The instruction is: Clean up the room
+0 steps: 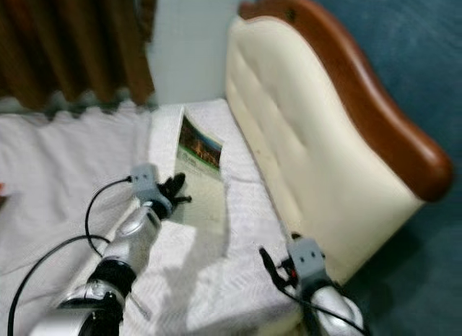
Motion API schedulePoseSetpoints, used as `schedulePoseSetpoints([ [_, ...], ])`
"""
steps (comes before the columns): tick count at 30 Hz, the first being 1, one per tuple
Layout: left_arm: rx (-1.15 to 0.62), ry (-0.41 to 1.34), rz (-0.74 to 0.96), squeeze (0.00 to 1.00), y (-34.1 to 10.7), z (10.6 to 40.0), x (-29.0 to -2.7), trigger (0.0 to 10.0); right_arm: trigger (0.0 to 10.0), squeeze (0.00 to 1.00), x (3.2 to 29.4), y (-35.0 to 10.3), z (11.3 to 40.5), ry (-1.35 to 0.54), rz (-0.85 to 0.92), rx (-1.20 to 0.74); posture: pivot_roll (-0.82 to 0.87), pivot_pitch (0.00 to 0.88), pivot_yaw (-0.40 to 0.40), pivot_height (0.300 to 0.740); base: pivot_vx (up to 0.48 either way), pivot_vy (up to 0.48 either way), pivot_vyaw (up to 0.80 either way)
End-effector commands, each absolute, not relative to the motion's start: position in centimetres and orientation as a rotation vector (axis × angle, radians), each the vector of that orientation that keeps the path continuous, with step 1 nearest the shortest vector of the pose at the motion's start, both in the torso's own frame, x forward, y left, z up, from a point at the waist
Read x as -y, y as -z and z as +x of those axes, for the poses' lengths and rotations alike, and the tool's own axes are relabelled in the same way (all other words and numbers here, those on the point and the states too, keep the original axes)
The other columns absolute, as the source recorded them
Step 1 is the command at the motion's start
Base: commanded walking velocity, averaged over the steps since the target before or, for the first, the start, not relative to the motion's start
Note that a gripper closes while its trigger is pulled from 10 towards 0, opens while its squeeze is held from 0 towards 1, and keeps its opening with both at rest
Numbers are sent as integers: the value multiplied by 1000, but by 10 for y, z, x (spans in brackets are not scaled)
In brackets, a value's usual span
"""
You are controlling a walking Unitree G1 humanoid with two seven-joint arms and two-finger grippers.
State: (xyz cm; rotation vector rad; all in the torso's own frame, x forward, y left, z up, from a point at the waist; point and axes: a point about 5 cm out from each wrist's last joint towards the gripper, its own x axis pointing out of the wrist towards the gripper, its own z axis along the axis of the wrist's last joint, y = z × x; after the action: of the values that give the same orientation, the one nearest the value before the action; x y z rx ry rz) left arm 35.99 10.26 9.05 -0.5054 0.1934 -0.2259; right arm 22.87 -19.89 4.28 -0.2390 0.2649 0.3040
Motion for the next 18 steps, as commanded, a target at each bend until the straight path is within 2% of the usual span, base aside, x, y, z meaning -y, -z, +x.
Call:
schedulePoseSetpoints([
  [1, -280, 224, -612, 0, -72, 352, -101, 10000, 10000, 0, 204, -52, 230, -299, -245, -247, -261, 209, -101, 740, 0, 0, 0],
  [3, -433, 88, -762, 0, -30, 328, -125, 10000, 10000, 0, 206, -53, 217, -320, -260, -281, -313, 265, -136, 740, 0, 0, 0],
  [4, -496, 47, -764, 0, -13, 315, -133, 10000, 10000, 0, 204, -54, 212, -337, -268, -289, -320, 272, -141, 740, 0, 0, 0],
  [7, -535, 25, -762, 0, -2, 305, -136, 10000, 10000, 0, 203, -55, 209, -349, -273, -293, -324, 277, -147, 740, 0, 0, 0],
  [8, -599, -6, -705, 0, 12, 291, -143, 10000, 10000, 0, 202, -56, 205, -358, -270, -303, -330, 284, -157, 740, 0, 0, 0],
  [9, -683, -72, -529, 0, 30, 272, -162, 10000, 10000, 0, 199, -56, 200, -370, -268, -319, -333, 296, -162, 740, 0, 0, 0],
  [10, -693, -122, -473, 0, 33, 267, -173, 10000, 10000, 0, 198, -56, 198, -375, -267, -324, -319, 298, -164, 740, 0, 0, 0],
  [11, -693, -122, -473, 0, 33, 267, -173, 10000, 10000, 0, 198, -56, 198, -375, -267, -324, -319, 298, -164, 740, 0, 0, 0],
  [13, -647, -244, -407, 0, 28, 267, -203, 10000, 10000, 0, 197, -55, 198, -380, -265, -334, -290, 299, -159, 740, 0, 0, 0],
  [14, -647, -244, -407, 0, 28, 267, -203, 10000, 10000, 0, 197, -55, 198, -380, -265, -334, -290, 299, -159, 740, 0, 0, 0],
  [15, -590, -343, -400, 0, 20, 269, -230, 10000, 10000, 0, 196, -55, 200, -382, -261, -343, -276, 296, -157, 740, 0, 0, 0],
  [18, -558, -396, -400, 0, 15, 269, -244, 10000, 10000, 0, 194, -55, 203, -383, -257, -343, -260, 295, -153, 740, 0, 0, 0],
])
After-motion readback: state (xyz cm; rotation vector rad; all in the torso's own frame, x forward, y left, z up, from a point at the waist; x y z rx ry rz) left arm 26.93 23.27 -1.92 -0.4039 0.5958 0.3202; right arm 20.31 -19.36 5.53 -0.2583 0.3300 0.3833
